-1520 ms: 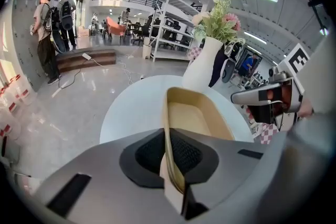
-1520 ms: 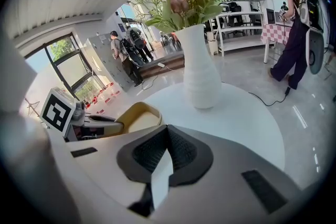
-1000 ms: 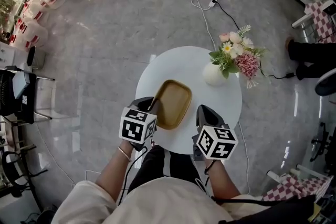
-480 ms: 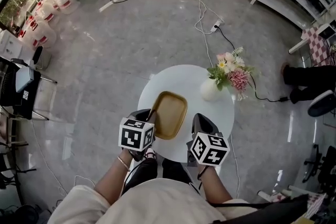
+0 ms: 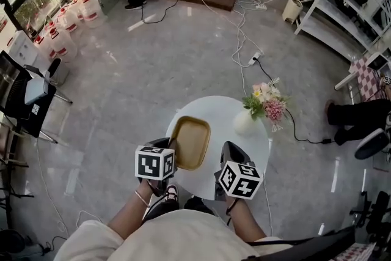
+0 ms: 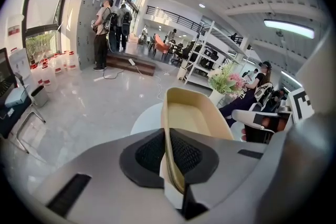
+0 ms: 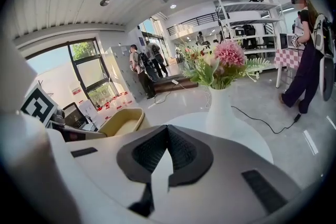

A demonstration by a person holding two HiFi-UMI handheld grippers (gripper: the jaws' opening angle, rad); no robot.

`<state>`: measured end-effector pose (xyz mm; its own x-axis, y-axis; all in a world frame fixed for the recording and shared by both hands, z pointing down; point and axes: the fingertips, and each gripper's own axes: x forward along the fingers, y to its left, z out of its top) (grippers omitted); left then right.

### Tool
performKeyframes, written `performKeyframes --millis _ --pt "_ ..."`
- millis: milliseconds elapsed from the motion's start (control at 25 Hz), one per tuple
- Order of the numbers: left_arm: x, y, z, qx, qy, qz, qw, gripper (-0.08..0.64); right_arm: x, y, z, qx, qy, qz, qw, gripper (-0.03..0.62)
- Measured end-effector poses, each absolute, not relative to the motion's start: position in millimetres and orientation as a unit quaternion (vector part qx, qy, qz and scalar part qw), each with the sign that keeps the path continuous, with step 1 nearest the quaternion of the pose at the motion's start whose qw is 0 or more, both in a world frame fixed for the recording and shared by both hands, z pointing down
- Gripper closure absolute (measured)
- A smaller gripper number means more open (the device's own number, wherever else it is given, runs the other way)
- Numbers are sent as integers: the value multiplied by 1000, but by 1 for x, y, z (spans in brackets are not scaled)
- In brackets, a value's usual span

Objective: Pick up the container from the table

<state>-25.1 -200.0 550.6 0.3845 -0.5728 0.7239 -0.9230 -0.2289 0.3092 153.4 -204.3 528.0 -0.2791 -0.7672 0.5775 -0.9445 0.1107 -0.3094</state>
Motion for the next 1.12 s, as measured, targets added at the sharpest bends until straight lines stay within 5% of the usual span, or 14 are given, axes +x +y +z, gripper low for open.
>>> performKeyframes --millis 1120 --pt "-48 -173 513 680 -597 151 398 529 125 -239 469 512 -810 256 127 568"
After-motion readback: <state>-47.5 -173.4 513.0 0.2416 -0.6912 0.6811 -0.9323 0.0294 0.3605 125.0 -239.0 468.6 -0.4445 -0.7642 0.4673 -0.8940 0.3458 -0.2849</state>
